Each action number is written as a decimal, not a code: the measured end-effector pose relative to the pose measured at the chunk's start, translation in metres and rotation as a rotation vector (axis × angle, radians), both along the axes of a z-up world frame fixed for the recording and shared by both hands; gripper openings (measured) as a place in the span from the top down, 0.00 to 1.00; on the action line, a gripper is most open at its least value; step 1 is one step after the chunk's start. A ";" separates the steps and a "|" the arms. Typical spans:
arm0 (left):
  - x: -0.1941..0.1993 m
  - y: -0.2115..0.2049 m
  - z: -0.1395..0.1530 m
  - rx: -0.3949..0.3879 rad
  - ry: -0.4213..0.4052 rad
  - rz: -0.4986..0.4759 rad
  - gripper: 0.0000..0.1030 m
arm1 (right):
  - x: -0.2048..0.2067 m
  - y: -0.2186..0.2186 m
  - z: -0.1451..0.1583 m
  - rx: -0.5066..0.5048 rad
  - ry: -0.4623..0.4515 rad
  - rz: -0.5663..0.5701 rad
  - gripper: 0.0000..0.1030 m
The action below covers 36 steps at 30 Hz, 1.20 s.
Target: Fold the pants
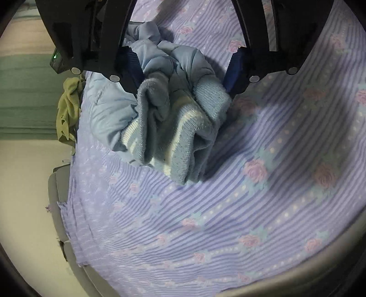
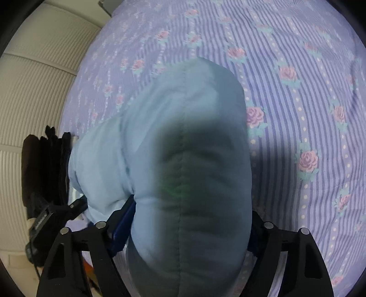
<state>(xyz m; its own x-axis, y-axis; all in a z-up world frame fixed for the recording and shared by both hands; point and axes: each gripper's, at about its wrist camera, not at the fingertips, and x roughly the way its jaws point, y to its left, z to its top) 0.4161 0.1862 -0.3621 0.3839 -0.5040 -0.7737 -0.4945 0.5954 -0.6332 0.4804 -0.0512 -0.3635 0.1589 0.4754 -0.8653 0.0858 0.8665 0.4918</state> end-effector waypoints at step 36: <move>-0.098 -0.112 0.252 0.375 -0.427 -0.212 0.50 | -0.144 -0.059 0.240 -0.036 -0.468 0.079 0.48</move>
<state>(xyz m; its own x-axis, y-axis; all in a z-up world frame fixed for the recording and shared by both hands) 0.3178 0.0746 -0.1106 0.6205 -0.3262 -0.7131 -0.0891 0.8742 -0.4774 0.3361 -0.1102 -0.1233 0.5002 0.4725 -0.7257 -0.2048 0.8788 0.4311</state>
